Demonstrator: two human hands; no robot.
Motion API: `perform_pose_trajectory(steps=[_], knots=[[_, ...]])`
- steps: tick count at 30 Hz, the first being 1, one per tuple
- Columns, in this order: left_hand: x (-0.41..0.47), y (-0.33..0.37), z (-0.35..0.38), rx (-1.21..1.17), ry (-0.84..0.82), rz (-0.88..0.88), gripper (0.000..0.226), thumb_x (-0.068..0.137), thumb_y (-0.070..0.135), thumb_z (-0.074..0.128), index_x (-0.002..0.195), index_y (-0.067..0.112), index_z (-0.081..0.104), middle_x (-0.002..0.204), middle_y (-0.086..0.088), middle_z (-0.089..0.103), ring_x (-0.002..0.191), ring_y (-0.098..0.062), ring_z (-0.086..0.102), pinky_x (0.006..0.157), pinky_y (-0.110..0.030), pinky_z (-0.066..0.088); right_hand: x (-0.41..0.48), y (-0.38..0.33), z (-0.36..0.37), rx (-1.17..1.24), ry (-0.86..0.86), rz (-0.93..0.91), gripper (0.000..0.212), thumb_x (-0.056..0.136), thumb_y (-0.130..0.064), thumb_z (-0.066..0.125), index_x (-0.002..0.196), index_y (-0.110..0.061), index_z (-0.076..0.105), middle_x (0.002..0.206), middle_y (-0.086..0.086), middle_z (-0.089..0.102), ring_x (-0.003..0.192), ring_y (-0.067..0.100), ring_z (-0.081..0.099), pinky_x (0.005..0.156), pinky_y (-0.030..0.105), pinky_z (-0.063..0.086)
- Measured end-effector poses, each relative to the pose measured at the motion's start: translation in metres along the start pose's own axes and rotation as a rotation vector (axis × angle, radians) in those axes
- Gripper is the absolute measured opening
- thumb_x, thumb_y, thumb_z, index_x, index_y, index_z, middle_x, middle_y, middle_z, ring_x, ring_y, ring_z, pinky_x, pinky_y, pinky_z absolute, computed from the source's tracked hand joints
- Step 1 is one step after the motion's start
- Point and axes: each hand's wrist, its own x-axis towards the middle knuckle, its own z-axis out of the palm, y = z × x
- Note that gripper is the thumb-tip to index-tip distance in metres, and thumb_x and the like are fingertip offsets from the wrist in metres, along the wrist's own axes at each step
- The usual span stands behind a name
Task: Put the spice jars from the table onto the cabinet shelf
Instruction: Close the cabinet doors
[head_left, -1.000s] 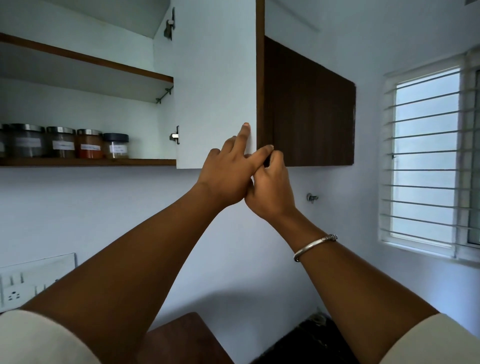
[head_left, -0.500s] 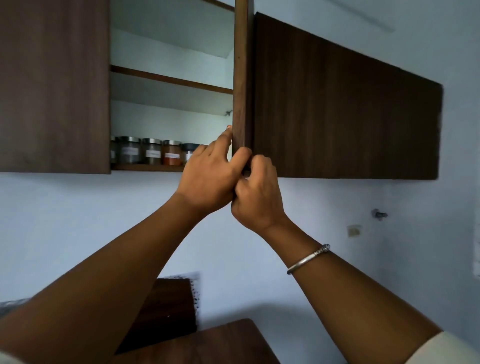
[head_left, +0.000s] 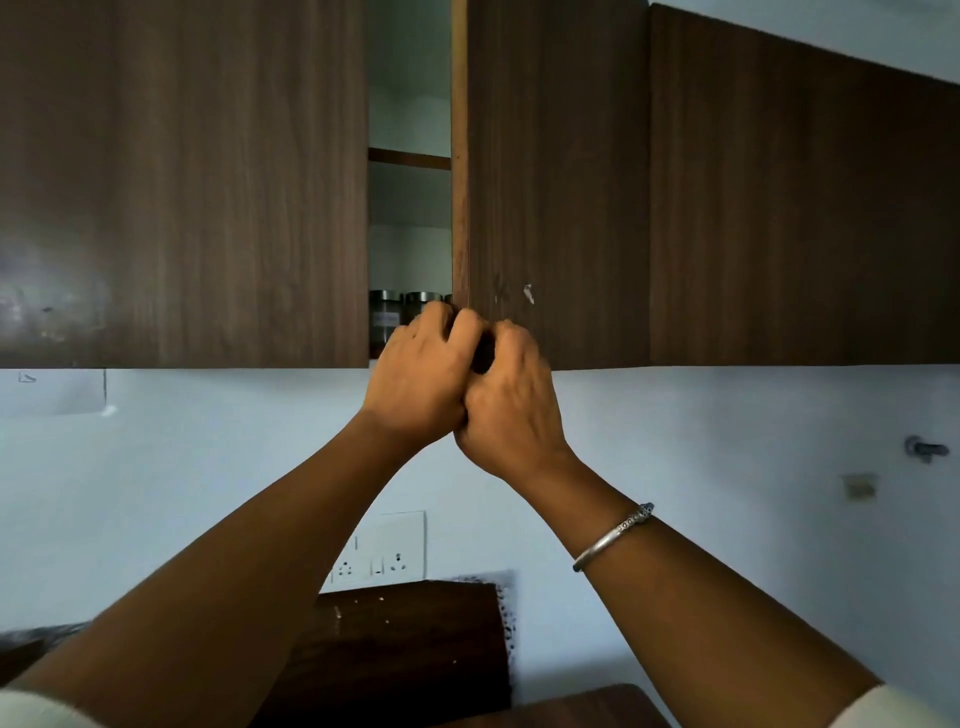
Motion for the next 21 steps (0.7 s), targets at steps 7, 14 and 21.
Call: perform_pose_trajectory(steps=[7,14,21], knots=[[-0.010,-0.067,0.041,0.039,-0.122,-0.023,0.048,0.084,0.032,0.061,0.125,0.018,0.042,0.122,-0.015,0.053,0.104,-0.032,0.055,0.086,-0.042,0.049,0.016,-0.025,0.076,-0.110,-0.238,0.060,0.064,0.070,-0.024,0.078,0.126,-0.003,0.055,0.148,0.021,0.031,0.129,0.044,0.039,0.099,0.046,0.041],[-0.011,-0.114,0.094,0.037,-0.322,-0.163,0.064,0.082,0.058,0.052,0.131,0.020,0.037,0.147,-0.017,0.035,0.126,-0.036,0.046,0.102,-0.043,0.040,0.004,-0.001,0.133,-0.209,-0.472,0.094,0.061,0.083,-0.032,0.062,0.136,-0.021,0.034,0.148,0.018,0.030,0.128,0.038,0.040,0.103,0.045,0.037],[-0.009,-0.139,0.116,0.056,-0.311,-0.220,0.081,0.084,0.053,0.053,0.147,0.022,0.013,0.158,-0.006,0.008,0.145,-0.029,0.006,0.114,-0.050,0.015,0.030,-0.001,0.171,-0.141,-0.544,0.040,0.094,0.081,-0.040,0.064,0.149,-0.025,0.001,0.158,0.009,-0.009,0.144,0.039,-0.006,0.113,0.055,0.012]])
